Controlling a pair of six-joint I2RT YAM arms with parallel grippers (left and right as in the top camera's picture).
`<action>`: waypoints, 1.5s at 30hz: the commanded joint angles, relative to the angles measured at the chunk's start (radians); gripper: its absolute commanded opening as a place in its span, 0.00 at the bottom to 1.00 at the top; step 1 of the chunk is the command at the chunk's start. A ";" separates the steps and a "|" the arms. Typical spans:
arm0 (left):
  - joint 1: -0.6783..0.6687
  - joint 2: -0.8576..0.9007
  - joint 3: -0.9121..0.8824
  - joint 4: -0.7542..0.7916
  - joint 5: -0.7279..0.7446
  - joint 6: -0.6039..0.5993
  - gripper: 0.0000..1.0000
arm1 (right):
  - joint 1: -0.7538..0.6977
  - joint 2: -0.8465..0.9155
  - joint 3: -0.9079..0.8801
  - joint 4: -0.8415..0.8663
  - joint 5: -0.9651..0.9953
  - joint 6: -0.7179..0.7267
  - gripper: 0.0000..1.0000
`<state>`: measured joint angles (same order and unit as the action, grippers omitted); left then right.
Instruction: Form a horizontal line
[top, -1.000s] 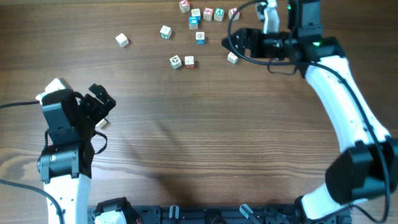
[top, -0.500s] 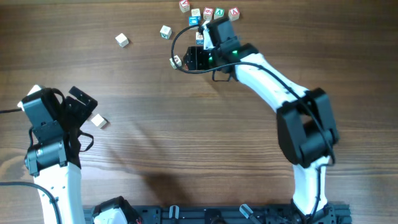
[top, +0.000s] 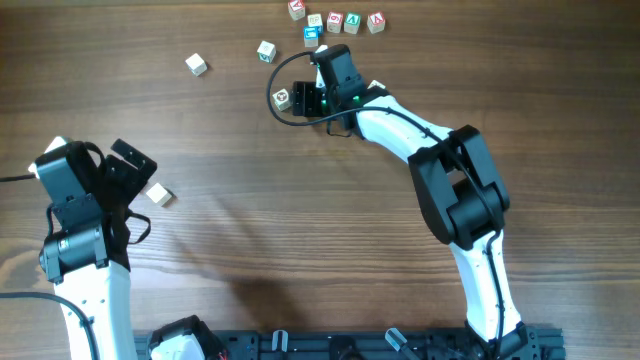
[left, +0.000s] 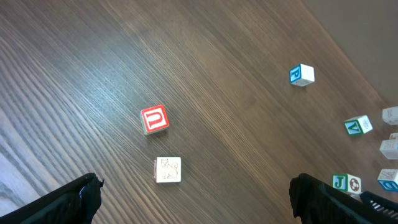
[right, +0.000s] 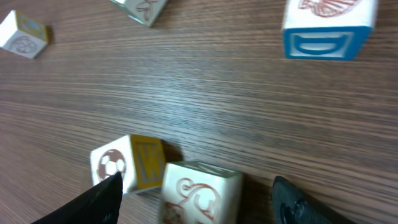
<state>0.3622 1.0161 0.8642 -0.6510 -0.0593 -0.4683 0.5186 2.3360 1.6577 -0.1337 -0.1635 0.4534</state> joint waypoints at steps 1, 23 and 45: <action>0.007 -0.002 0.028 0.003 -0.055 0.016 1.00 | 0.016 0.026 0.018 0.026 0.020 0.013 0.77; 0.007 -0.001 0.028 0.003 -0.066 0.016 1.00 | 0.024 0.051 0.019 -0.077 0.126 -0.010 0.41; 0.223 0.060 0.028 0.161 -0.212 -0.120 1.00 | 0.070 -0.194 0.019 -0.287 -0.294 0.071 0.05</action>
<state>0.4934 1.0241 0.8684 -0.5152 -0.2398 -0.5076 0.5560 2.2082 1.6760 -0.4194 -0.2981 0.4374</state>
